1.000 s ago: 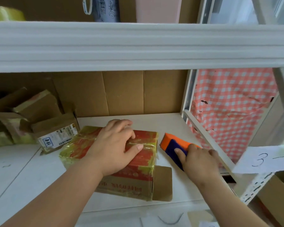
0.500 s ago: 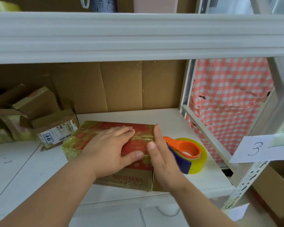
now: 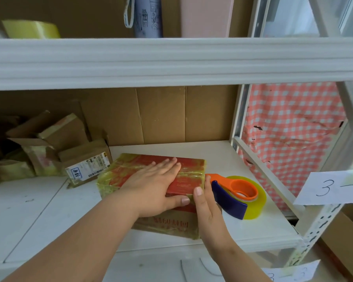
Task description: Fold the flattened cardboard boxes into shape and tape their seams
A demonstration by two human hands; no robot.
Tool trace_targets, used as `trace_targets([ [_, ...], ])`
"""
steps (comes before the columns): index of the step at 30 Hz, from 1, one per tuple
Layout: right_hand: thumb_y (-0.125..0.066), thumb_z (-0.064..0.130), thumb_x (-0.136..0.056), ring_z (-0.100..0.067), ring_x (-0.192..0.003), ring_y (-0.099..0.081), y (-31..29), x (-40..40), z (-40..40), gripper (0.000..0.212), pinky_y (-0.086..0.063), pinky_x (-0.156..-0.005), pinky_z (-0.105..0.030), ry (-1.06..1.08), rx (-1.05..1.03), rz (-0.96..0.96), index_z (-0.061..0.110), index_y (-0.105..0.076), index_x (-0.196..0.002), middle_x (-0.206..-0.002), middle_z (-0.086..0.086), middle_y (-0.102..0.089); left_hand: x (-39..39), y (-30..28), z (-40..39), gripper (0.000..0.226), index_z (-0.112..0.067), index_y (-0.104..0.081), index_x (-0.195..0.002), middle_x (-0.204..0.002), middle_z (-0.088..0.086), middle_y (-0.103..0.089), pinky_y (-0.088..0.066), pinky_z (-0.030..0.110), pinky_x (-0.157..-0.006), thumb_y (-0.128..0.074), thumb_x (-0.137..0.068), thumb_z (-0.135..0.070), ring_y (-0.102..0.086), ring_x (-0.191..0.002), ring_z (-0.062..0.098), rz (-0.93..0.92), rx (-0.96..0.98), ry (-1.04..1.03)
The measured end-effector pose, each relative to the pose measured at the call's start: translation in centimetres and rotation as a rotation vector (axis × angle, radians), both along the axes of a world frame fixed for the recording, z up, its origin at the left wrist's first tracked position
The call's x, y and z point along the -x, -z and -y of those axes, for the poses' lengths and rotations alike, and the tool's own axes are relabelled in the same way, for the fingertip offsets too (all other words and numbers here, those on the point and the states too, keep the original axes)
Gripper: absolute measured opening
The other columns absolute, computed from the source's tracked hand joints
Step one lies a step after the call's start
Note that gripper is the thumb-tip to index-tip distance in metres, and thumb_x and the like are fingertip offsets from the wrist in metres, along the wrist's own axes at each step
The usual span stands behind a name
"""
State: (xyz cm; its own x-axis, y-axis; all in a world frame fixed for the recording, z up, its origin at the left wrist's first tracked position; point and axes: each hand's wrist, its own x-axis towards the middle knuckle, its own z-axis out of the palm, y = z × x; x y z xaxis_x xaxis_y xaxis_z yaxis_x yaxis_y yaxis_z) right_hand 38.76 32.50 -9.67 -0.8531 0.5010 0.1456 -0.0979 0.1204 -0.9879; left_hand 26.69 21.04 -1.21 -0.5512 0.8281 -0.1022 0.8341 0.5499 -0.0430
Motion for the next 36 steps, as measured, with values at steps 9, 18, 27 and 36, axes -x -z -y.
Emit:
trace_targets([
  [9,-0.040,0.059,-0.087,-0.004,-0.148,-0.018,-3.2,0.5,-1.6,0.080,-0.024,-0.122,-0.036,0.132,-0.443,0.079,0.033,-0.013,-0.157,-0.163,0.014,-0.019,0.6,-2.0,2.0,0.070,-0.037,-0.017,-0.155,-0.162,-0.020,-0.005,-0.004,0.038,-0.124,-0.024,-0.093,-0.069,0.000,-0.151,0.007,0.121,-0.278,-0.135],
  [18,-0.043,0.073,-0.077,-0.015,-0.136,-0.041,-2.5,1.0,-0.8,0.074,-0.040,-0.111,-0.048,0.083,-0.068,0.160,0.074,-0.001,-0.138,-0.146,0.021,-0.041,3.9,-0.7,6.9,0.062,-0.028,-0.040,-0.150,-0.146,0.001,-0.049,-0.047,0.034,-0.096,-0.065,-0.094,-0.038,-0.056,-0.115,0.020,0.500,-0.799,-0.684],
  [27,-0.054,0.040,-0.099,-0.009,-0.116,-0.057,-2.9,0.8,-1.1,0.067,-0.052,-0.098,-0.042,0.031,0.107,0.121,0.064,-0.013,-0.146,-0.130,0.021,-0.057,4.5,0.5,8.1,0.054,-0.027,-0.050,-0.143,-0.114,0.008,-0.071,-0.050,0.032,-0.072,-0.066,-0.093,-0.019,-0.067,-0.101,0.025,1.097,-1.150,-0.762],
  [36,-0.050,0.025,-0.101,0.000,-0.098,-0.057,-4.0,1.4,-2.5,0.041,-0.050,-0.061,-0.014,0.046,0.133,0.064,0.057,-0.043,-0.126,-0.121,0.013,-0.041,5.3,0.9,8.7,0.050,-0.018,-0.048,-0.136,-0.112,0.009,-0.070,-0.049,0.038,-0.095,-0.068,-0.092,-0.031,-0.066,-0.104,0.025,0.985,-1.069,-0.710],
])
